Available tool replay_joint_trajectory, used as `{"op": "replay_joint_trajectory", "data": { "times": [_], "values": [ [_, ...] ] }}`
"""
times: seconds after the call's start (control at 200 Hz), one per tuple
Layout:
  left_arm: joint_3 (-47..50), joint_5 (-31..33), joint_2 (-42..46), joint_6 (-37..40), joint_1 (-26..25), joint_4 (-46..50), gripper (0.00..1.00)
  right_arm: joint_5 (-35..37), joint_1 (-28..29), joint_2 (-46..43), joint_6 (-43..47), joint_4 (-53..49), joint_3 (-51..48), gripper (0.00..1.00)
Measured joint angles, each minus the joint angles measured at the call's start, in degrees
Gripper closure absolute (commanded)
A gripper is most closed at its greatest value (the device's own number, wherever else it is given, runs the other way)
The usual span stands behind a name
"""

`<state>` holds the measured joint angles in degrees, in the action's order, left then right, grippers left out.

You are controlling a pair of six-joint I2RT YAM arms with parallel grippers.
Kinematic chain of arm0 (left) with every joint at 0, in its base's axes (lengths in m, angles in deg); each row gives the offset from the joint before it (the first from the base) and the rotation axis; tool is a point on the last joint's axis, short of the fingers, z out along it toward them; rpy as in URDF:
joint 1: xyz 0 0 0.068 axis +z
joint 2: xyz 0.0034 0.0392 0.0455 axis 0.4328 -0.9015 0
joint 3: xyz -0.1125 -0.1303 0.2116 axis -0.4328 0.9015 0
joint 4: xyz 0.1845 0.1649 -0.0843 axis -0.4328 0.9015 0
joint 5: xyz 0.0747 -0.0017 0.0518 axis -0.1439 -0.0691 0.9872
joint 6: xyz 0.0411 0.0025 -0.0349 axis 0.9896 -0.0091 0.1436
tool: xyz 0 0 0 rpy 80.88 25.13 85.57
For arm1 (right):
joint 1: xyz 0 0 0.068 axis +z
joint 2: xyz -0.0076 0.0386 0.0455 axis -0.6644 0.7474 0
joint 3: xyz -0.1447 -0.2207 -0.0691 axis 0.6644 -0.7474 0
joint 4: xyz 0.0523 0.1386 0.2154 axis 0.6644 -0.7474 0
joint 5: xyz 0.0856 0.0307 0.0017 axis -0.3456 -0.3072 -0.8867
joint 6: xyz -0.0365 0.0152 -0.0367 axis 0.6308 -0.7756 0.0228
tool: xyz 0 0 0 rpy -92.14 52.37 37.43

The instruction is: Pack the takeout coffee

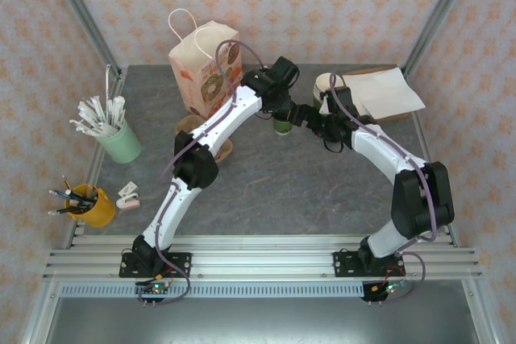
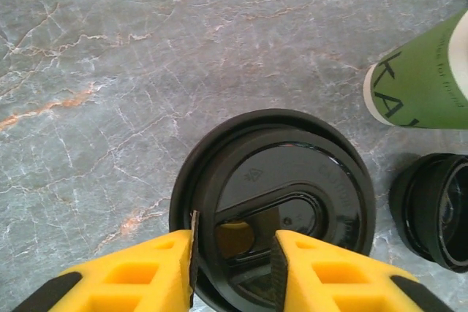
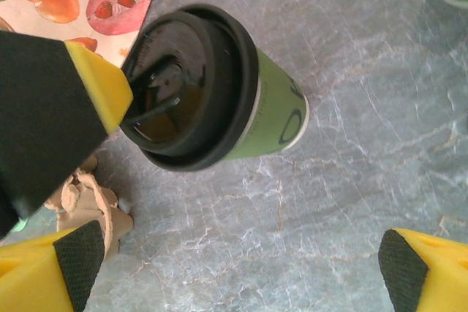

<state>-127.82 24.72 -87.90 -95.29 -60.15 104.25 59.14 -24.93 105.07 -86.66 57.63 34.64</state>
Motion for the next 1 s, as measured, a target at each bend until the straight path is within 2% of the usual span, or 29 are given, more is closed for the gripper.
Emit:
{"op": "replay_joint_trajectory", "data": {
  "times": [0.125,0.24,0.26,0.275,0.46,0.661,0.836,1.001],
  "values": [
    [-0.2,-0.4,0.2,0.2,1.0,0.2,0.42,-0.4,0.0,2.3,4.4,-1.5,3.7,0.01],
    [3.5,0.6,3.1,0.1,2.3,0.1,0.16,-0.5,0.0,5.4,8.7,-4.6,8.6,0.01],
    [5.7,1.1,4.5,0.5,2.6,-0.4,0.04,-0.4,0.0,6.2,9.5,-5.5,9.8,0.01],
    [7.2,1.2,5.6,0.4,2.8,-0.6,0.01,-0.4,0.1,6.8,10.1,-5.9,10.8,0.01],
    [31.8,3.4,26.8,0.7,6.7,-7.1,0.0,3.3,2.6,15.3,16.0,-11.7,23.0,0.01],
    [53.6,6.6,49.4,0.7,11.8,-13.7,0.0,6.1,4.7,21.5,19.0,-16.6,29.9,0.01],
    [66.9,9.4,57.5,0.7,16.5,-15.1,0.0,7.4,5.4,24.4,20.2,-20.2,34.2,0.01],
    [72.4,10.6,59.8,0.7,18.2,-15.0,0.0,9.0,5.9,26.1,20.4,-22.5,36.7,0.01]
  ]
}}
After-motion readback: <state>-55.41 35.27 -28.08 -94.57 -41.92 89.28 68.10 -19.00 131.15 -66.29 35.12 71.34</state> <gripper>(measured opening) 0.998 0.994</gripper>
